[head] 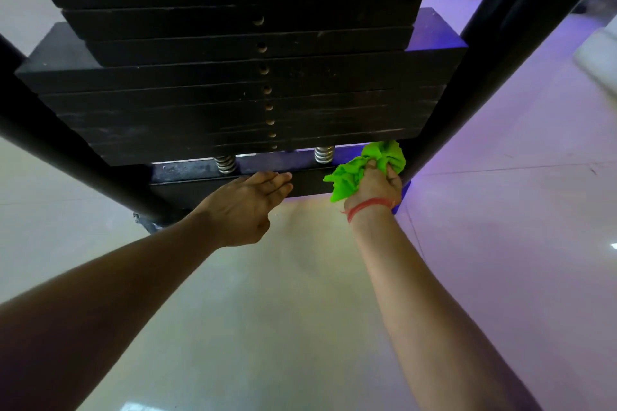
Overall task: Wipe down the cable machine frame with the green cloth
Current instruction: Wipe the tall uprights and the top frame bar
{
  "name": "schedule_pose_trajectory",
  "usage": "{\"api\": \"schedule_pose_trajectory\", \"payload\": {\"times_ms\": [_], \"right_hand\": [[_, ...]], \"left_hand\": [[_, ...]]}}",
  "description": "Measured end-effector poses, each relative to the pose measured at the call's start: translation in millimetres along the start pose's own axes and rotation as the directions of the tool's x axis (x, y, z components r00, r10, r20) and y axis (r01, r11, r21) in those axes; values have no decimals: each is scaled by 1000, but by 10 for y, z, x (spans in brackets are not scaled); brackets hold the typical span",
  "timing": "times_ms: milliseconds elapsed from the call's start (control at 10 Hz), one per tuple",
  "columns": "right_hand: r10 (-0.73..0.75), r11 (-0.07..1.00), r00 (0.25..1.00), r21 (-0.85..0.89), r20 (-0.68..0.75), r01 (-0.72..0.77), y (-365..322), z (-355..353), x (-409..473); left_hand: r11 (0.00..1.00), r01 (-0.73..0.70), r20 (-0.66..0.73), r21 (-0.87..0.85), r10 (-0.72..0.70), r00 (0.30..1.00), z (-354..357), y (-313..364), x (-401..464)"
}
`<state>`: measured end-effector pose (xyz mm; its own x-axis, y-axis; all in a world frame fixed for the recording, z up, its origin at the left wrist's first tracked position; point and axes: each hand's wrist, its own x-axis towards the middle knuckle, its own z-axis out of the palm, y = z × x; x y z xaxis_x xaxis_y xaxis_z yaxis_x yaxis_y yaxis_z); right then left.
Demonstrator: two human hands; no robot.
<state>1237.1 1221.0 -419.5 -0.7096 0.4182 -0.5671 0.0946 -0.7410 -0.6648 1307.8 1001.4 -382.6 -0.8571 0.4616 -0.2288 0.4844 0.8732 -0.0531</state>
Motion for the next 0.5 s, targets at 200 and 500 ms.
{"api": "schedule_pose_trajectory", "payload": {"times_ms": [200, 500], "right_hand": [[111, 933, 993, -349, 36, -91, 127, -299, 256], [48, 946, 999, -321, -2, -46, 475, -188, 130]], "left_hand": [[999, 36, 19, -29, -36, 999, -65, 10, -38], [979, 102, -56, -180, -113, 992, 12, -95, -217]]}}
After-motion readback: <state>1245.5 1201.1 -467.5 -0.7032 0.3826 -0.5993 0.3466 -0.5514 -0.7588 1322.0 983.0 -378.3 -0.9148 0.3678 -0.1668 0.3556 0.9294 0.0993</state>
